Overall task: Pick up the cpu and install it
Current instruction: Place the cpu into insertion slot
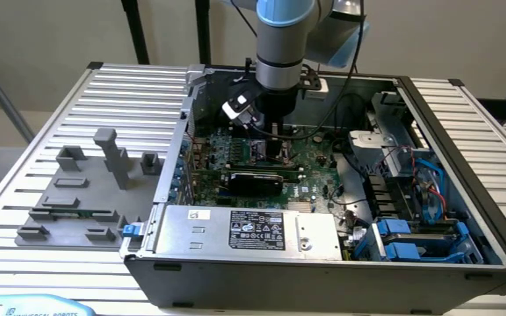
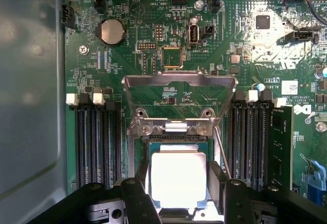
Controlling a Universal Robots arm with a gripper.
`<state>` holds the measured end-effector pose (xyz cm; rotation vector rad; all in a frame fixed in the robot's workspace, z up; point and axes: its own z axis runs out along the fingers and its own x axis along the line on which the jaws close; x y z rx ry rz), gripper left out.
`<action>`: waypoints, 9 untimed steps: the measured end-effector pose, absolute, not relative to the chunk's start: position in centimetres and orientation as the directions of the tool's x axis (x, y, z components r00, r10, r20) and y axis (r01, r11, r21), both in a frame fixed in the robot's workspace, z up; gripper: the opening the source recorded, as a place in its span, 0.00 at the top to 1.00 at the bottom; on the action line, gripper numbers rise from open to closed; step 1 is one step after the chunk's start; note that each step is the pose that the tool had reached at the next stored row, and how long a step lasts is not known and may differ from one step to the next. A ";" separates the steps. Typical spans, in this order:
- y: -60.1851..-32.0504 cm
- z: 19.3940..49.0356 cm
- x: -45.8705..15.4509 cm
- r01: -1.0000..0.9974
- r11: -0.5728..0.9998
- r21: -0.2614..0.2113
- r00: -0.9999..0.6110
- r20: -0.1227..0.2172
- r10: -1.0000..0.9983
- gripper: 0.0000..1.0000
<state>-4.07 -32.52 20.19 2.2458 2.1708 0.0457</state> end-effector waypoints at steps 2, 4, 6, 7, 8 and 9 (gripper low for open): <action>-32.5 20.1 -4.1 0.999 -0.034 0.033 0.034 0.009 0.999 0.45; -32.5 20.1 -4.1 0.999 -0.034 0.032 0.034 0.009 0.999 0.45; -32.5 20.0 -4.1 0.999 -0.034 0.032 0.034 0.009 0.999 0.45; -32.5 20.0 -4.1 0.999 -0.034 0.032 0.034 0.009 0.999 0.45; -32.5 20.0 -4.1 0.999 -0.034 0.032 0.034 0.009 0.999 0.45; -32.5 20.0 -4.1 0.999 -0.034 0.032 0.034 0.009 0.999 0.45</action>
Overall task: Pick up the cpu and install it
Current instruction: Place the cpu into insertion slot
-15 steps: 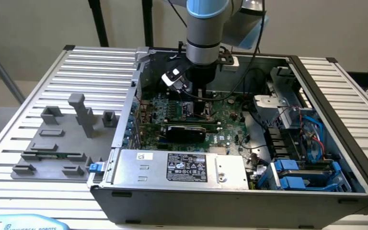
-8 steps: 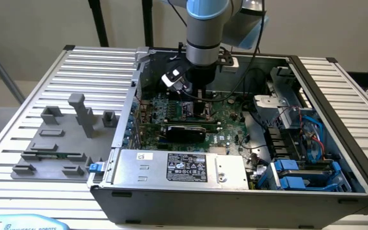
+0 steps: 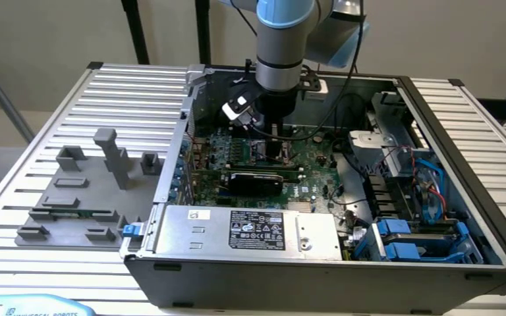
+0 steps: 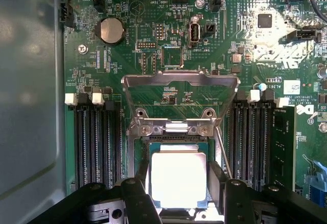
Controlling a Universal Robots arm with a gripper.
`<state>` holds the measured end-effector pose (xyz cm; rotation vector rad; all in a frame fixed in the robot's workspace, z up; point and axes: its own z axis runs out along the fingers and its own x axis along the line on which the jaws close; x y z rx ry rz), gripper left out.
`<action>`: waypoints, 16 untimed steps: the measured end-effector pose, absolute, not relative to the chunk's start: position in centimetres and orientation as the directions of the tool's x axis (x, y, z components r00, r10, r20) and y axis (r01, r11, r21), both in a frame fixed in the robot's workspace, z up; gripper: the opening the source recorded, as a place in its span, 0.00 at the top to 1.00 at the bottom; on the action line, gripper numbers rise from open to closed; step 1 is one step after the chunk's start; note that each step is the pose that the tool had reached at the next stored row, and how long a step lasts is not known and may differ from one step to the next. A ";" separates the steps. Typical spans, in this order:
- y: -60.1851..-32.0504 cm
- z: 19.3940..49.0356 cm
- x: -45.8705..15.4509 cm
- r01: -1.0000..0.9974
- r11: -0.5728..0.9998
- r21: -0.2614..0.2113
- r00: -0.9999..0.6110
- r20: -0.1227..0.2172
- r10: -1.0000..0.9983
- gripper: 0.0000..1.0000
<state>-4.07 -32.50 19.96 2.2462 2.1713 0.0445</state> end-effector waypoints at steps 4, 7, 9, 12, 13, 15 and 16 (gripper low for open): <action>-32.5 19.9 -4.1 0.999 -0.034 0.032 0.034 0.009 0.999 0.45; -32.4 19.8 -4.1 0.999 -0.034 0.032 0.034 0.009 0.999 0.45; -32.3 19.8 -4.1 0.999 -0.034 0.032 0.034 0.009 0.999 0.45; -32.3 19.8 -4.0 0.999 -0.034 0.032 0.034 0.008 0.999 0.45; -32.3 19.8 -4.0 0.999 -0.034 0.032 0.034 0.008 0.999 0.45; -32.3 19.8 -4.0 0.999 -0.034 0.032 0.034 0.008 0.999 0.45; -32.3 19.8 -4.0 0.999 -0.034 0.032 0.034 0.008 0.999 0.45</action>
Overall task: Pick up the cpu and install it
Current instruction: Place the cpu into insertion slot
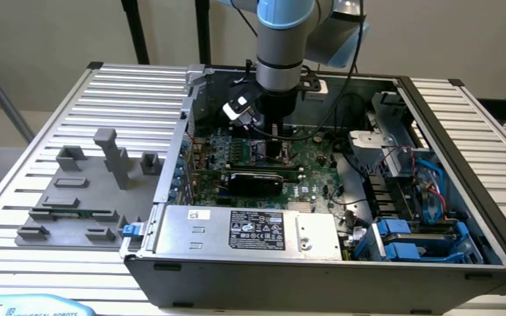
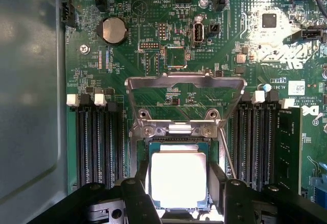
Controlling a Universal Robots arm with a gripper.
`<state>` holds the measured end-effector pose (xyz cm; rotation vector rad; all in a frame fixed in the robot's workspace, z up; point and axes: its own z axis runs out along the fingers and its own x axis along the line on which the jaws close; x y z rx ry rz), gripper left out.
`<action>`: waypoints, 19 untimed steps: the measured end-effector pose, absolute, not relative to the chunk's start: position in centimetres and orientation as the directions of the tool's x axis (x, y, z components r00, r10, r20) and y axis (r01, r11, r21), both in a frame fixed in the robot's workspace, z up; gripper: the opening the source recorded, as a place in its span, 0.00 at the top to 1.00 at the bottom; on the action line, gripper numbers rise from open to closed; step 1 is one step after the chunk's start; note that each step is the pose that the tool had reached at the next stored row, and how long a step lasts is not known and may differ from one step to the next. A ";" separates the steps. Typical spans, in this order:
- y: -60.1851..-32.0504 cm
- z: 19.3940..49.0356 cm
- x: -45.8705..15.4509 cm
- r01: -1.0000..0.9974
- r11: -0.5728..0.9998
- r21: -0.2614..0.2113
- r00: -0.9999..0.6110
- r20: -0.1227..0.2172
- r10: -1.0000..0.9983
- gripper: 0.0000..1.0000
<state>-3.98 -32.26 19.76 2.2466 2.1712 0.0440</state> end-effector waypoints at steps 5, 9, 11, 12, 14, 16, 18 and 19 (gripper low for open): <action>-32.3 19.7 -4.0 0.999 -0.034 0.032 0.034 0.008 0.999 0.45; -32.3 19.7 -4.0 0.999 -0.034 0.032 0.034 0.009 0.999 0.44; -32.3 19.7 -4.0 0.999 -0.034 0.032 0.034 0.009 0.999 0.37; -32.3 19.7 -4.0 0.999 -0.034 0.032 0.034 0.009 0.999 0.37; -32.3 19.7 -4.0 0.999 -0.034 0.032 0.034 0.009 0.999 0.37; -32.3 19.7 -4.0 0.999 -0.034 0.032 0.034 0.009 0.999 0.37; -32.3 19.8 -4.0 0.999 -0.034 0.031 0.034 0.008 0.999 0.37; -32.3 19.8 -4.0 0.999 -0.034 0.032 0.034 0.009 0.999 0.37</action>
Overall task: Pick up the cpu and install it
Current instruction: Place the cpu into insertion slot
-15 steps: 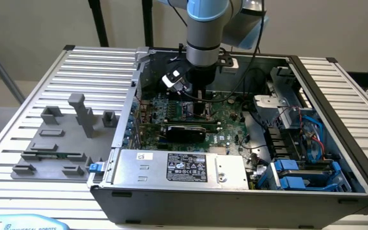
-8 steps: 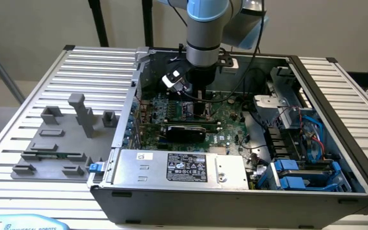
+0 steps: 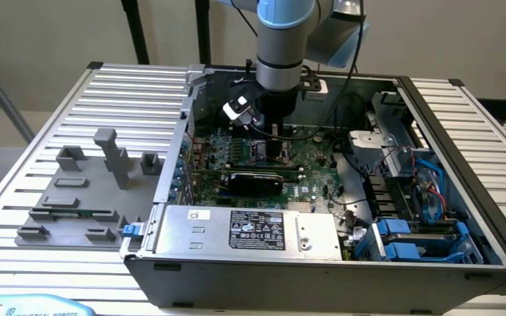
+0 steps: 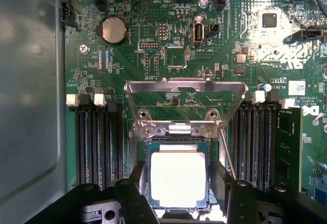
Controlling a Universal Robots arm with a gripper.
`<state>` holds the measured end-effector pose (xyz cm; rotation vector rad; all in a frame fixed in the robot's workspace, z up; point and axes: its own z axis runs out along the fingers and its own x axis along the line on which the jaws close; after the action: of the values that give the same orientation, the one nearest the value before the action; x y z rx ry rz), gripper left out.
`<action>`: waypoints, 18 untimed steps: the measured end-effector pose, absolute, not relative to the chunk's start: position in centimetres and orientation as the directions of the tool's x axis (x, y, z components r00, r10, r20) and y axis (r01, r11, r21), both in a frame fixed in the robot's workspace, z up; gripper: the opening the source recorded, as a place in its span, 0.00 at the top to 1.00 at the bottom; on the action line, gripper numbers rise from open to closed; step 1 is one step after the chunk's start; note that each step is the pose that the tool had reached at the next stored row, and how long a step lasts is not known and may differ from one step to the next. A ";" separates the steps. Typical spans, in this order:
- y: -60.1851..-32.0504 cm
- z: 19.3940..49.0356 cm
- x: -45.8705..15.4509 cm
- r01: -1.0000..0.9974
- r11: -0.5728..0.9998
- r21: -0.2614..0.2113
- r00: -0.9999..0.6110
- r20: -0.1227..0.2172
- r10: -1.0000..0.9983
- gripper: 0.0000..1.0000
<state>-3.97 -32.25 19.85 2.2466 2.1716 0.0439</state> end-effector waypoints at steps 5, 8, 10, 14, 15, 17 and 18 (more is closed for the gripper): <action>-32.3 20.6 -4.0 0.999 -0.034 0.031 0.034 0.008 0.999 0.37; -32.3 21.1 -4.0 0.999 -0.034 0.031 0.034 0.009 0.999 0.37; -32.3 21.5 -4.0 0.999 -0.034 0.031 0.034 0.009 0.999 0.46; -32.2 21.6 -4.0 0.999 -0.034 0.031 0.034 0.009 0.999 0.64; -32.2 21.6 -4.0 0.999 -0.034 0.031 0.034 0.009 0.999 0.70; -32.3 21.6 -4.0 0.999 -0.034 0.031 0.034 0.009 0.999 0.76; -32.3 21.6 -4.0 0.999 -0.034 0.031 0.034 0.009 0.999 0.82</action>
<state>-4.01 -32.25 21.64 2.2471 2.1721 0.0438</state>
